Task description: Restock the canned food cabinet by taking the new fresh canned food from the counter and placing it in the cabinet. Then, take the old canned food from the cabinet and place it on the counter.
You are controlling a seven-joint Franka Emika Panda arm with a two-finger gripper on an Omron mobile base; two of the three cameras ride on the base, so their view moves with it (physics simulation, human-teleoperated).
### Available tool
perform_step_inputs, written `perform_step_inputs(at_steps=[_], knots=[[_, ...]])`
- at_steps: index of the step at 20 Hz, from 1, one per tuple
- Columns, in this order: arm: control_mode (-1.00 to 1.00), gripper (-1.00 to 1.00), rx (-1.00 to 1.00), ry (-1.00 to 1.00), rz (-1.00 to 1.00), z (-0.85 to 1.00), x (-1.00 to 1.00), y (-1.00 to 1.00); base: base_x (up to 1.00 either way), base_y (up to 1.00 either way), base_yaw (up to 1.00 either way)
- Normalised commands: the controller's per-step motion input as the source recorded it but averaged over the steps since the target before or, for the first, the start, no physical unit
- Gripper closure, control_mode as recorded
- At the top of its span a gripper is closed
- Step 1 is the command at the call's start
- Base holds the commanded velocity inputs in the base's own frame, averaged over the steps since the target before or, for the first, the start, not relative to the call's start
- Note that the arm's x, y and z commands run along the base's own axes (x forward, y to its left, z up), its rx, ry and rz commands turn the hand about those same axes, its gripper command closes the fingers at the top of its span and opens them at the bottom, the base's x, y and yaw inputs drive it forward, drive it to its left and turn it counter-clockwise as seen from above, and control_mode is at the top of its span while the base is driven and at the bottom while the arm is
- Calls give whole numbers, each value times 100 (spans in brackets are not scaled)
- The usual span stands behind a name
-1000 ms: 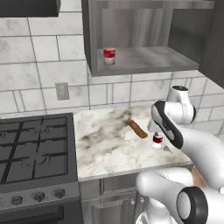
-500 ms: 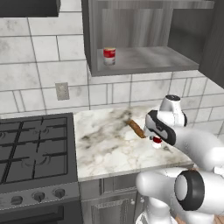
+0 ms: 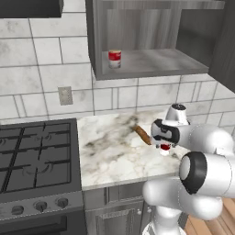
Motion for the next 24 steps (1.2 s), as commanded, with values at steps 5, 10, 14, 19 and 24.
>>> perform_step_inputs(at_steps=[5, 10, 14, 19, 24], knots=[[-100, -100, 0, -3, 0, -21, 24, -6, 0, 0, 0], [-100, -100, 0, -9, 0, -19, 26, -1, 0, 0, 0], [-100, 100, 0, -6, 0, -15, 9, 0, 0, 0, 0], [-100, 100, 0, 0, 0, 0, 0, 0, 0, 0, 0], [-100, 100, 0, -7, 0, 12, -19, 0, 0, 0, 0]])
